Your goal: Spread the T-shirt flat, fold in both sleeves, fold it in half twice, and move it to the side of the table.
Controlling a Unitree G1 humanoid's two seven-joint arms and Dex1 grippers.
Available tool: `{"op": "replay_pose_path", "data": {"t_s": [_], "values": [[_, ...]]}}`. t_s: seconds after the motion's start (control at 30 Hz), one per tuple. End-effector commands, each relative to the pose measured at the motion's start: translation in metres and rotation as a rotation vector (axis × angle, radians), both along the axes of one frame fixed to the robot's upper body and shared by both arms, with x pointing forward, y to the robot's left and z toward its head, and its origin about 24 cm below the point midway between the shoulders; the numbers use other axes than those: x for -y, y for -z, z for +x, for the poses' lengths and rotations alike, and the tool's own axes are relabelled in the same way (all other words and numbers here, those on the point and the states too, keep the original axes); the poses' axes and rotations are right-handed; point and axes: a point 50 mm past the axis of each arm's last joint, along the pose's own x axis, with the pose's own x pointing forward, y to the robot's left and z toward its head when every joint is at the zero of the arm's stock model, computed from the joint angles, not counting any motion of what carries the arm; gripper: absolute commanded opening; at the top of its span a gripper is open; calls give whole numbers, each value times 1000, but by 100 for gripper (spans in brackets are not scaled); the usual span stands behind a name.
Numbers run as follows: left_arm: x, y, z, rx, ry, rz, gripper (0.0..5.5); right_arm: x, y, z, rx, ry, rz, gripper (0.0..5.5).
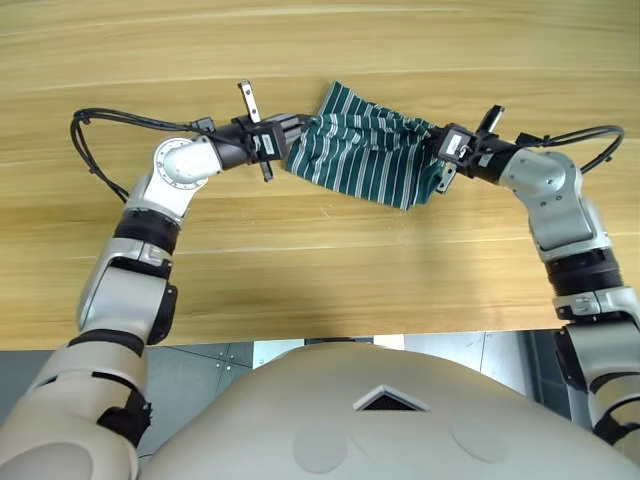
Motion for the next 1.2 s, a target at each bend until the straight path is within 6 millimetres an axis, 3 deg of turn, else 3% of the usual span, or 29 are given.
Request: {"op": "replay_pose_path", "data": {"t_s": [0.03,0.2,0.43,0.53,0.67,1.03,1.2], "values": [[-11,-1,-23,-20,126,7,3,0,-12,-23,22,-131,27,12],[-29,-4,-60,-50,260,41,3,16,-27,-64,18,-274,51,12],[-50,0,-104,-120,339,116,3,39,-19,-117,-104,-404,-13,12],[-51,4,-117,-146,351,132,3,45,-14,-132,-145,-424,-25,12],[-42,-5,-140,-214,414,22,3,47,-15,-150,-172,-454,-9,12],[-39,-6,-166,-368,469,-13,3,60,-26,-184,-218,-448,-6,12],[-39,-3,-162,-357,423,-5,3,53,-26,-179,-191,-440,2,12]]}}
